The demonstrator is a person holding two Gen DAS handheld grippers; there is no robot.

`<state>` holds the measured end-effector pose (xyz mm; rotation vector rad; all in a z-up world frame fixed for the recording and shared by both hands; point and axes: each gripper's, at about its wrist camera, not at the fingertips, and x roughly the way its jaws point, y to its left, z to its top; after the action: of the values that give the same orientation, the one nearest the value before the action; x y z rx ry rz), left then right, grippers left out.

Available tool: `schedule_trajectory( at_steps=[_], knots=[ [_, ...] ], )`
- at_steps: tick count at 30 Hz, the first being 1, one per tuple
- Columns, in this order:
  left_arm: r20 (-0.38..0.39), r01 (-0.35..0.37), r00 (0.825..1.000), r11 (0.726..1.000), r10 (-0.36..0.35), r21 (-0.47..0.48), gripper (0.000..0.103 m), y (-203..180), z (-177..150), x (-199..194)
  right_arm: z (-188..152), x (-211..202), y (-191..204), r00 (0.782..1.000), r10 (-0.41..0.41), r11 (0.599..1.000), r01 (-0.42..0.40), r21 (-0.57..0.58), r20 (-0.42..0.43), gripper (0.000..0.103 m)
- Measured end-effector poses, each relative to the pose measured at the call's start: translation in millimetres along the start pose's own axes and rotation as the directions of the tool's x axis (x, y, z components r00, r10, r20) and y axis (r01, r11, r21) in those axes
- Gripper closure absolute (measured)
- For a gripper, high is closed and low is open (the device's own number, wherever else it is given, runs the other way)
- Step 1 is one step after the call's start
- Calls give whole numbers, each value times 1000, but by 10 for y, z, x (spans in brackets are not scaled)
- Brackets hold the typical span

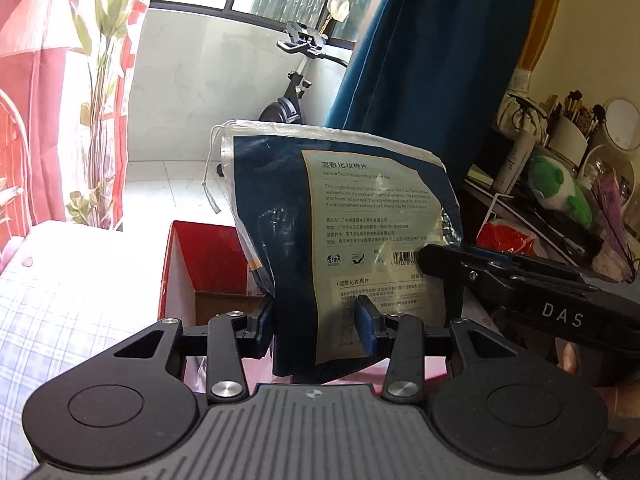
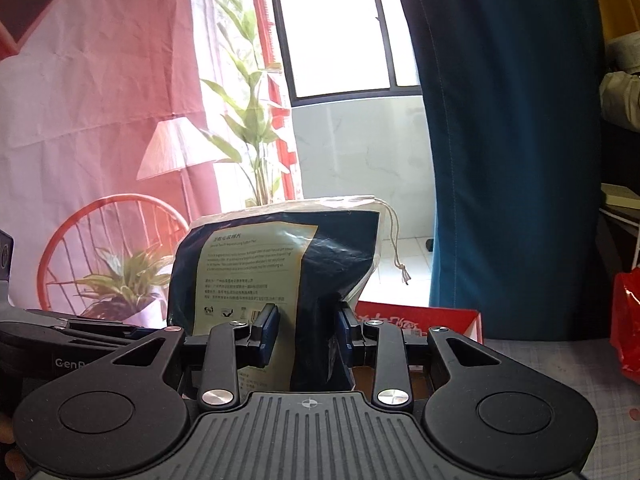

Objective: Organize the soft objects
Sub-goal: 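Lift the blue bag with both grippers and carry it over the box, then lower the blue bag into the box and open both grippers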

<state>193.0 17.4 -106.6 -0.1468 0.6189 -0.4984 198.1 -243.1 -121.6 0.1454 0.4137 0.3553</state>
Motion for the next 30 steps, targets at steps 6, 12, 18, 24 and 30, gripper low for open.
schedule_trajectory(
  at_steps=[6, 12, 18, 24, 30],
  knots=[
    [-152, -13, 988, 1000, 12, -10, 59, 10, 68, 609, -29, 513, -323, 989, -32, 996, 43, 77, -145, 74],
    [-317, -27, 948, 999, 20, -17, 59, 22, -40, 1153, -314, 911, -493, 953, -96, 990, 121, 71, -288, 74],
    [-366, -39, 930, 998, 22, -40, 59, -45, -49, 1472, -479, 1123, -627, 922, -128, 986, 159, 58, -365, 74],
    [-378, -56, 925, 998, 37, -39, 59, -21, -71, 1610, -539, 1325, -711, 900, -145, 980, 188, 66, -411, 75],
    [-386, -65, 922, 997, 42, -46, 59, 82, -111, 1614, -624, 1457, -716, 884, -156, 981, 192, 38, -440, 75]
  ],
)
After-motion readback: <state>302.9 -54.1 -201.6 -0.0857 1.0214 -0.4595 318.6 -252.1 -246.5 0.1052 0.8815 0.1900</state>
